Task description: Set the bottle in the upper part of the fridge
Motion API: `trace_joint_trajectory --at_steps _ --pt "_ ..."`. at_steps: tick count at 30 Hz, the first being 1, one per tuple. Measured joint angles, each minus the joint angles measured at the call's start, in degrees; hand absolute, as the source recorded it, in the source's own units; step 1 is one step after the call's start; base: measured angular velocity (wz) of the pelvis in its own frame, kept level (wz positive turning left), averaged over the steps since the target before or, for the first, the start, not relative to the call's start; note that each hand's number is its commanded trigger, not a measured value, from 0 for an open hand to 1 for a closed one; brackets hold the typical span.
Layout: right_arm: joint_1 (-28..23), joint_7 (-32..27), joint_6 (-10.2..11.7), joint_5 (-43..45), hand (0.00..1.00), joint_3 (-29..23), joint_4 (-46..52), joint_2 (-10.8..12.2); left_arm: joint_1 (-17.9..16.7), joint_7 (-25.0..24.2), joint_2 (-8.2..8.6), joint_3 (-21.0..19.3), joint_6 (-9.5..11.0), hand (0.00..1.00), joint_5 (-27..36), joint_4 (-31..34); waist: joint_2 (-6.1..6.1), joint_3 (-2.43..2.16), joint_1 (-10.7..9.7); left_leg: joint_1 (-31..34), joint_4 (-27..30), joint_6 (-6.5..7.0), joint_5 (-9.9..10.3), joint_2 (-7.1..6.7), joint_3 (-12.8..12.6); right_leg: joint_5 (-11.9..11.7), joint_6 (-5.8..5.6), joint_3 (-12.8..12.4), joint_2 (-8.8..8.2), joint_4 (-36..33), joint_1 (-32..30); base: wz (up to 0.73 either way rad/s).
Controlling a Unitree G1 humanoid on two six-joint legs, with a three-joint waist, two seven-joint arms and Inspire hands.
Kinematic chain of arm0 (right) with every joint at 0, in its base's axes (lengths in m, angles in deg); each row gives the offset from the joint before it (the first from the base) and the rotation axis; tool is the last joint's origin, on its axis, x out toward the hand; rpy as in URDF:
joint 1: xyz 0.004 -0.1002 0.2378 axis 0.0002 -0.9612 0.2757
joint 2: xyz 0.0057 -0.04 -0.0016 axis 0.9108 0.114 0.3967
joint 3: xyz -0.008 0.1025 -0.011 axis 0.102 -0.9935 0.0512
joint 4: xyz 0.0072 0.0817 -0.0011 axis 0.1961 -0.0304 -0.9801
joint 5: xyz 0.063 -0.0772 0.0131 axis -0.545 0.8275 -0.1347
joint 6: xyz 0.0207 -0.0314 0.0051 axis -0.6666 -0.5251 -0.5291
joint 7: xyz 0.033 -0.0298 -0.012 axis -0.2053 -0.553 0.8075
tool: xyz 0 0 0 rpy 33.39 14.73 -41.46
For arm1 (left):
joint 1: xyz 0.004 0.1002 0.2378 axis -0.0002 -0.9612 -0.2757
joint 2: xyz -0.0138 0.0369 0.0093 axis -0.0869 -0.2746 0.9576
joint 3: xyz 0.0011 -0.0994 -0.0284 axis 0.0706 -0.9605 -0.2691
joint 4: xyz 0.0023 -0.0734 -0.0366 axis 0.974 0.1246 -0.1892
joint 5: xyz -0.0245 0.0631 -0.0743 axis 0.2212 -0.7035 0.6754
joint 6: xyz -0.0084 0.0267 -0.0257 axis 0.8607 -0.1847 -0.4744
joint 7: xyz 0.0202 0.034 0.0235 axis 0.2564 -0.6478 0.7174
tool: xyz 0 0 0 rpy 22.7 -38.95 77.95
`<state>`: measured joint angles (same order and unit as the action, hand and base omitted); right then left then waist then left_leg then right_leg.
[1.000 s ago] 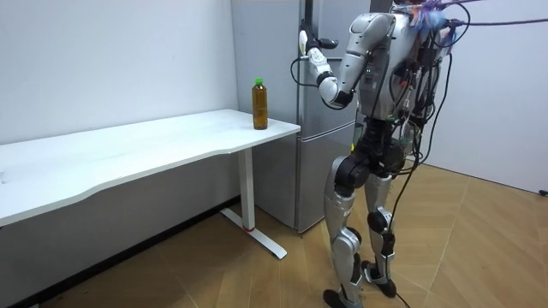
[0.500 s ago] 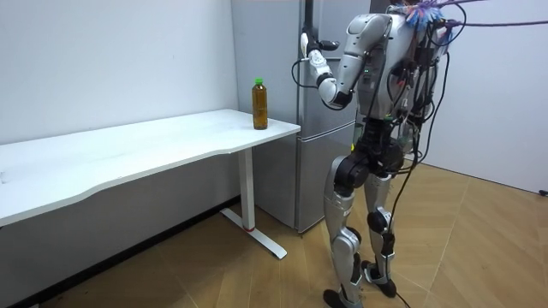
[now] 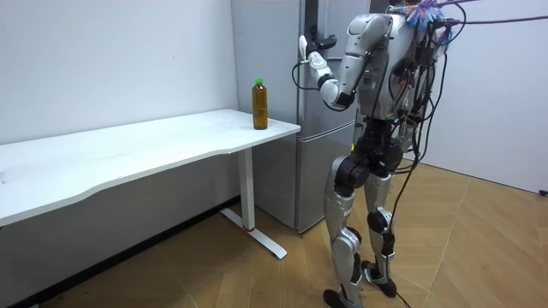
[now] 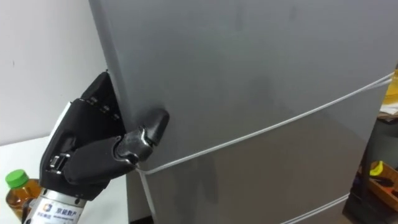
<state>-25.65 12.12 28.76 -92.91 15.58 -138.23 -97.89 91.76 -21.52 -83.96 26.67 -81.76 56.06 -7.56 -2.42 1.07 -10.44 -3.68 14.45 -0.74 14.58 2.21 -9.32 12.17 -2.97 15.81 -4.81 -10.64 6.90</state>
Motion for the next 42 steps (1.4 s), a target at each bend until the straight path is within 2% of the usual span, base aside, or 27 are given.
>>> trace_joint_trajectory --at_steps 7,20,23,30,33,37,42 --pt "0.1 0.7 -0.5 0.0 0.00 0.0 0.0 0.0 -0.2 -1.2 -0.07 0.8 -0.1 0.00 1.0 0.0 0.35 -0.28 0.0 -0.1 0.0 0.00 0.0 0.00 0.0 0.0 0.00 0.0 0.00 0.0 0.0 0.00" --pt "0.1 1.1 -0.6 0.2 0.00 0.0 0.1 -0.2 -0.9 -1.8 -0.80 1.9 -0.1 0.00 0.9 -0.8 0.41 -0.30 0.0 -0.1 0.3 0.21 -0.1 -0.01 0.0 -0.5 -0.05 0.1 -0.04 0.0 0.3 0.00" --pt "0.1 1.4 -0.6 0.3 0.00 0.0 0.1 -0.2 -1.0 -1.9 -1.48 2.3 0.1 0.00 0.8 -1.0 0.40 -0.30 -0.1 -0.1 0.3 0.29 -0.2 -0.03 0.0 -0.5 -0.04 0.1 -0.06 0.0 0.5 0.00" --pt "0.1 2.9 -0.5 0.3 0.00 0.0 0.1 -0.4 -1.0 -1.9 -2.56 4.2 1.7 0.00 0.8 -1.7 0.37 -0.24 -0.2 -0.1 0.3 0.47 -0.3 -0.04 0.0 -1.0 -0.14 0.1 -0.08 0.0 0.6 0.01" --pt "0.2 3.0 -0.5 0.2 0.00 0.0 0.1 -0.4 -1.0 -1.9 -2.65 4.5 1.9 0.00 0.8 -1.8 0.28 -0.21 -0.2 0.0 0.2 0.50 -0.3 -0.03 0.0 -1.2 -0.16 0.1 -0.08 0.0 0.6 0.00" --pt "0.1 3.0 -0.5 0.2 0.00 0.0 0.4 -0.6 -1.0 -1.9 -2.54 4.7 3.1 0.00 0.8 -2.6 -0.12 -0.06 -0.2 0.0 0.3 0.55 -0.3 0.00 -0.2 -1.4 -0.16 -0.1 -0.08 0.1 0.2 -0.02" --pt "0.1 3.6 -0.5 0.2 0.00 0.0 0.5 -1.0 -1.0 -2.4 -2.47 4.7 3.5 0.00 0.9 -3.1 -0.33 -0.09 -0.2 0.1 0.2 0.59 -0.4 0.01 -0.2 -1.6 -0.16 -0.3 -0.08 0.0 0.1 0.00"
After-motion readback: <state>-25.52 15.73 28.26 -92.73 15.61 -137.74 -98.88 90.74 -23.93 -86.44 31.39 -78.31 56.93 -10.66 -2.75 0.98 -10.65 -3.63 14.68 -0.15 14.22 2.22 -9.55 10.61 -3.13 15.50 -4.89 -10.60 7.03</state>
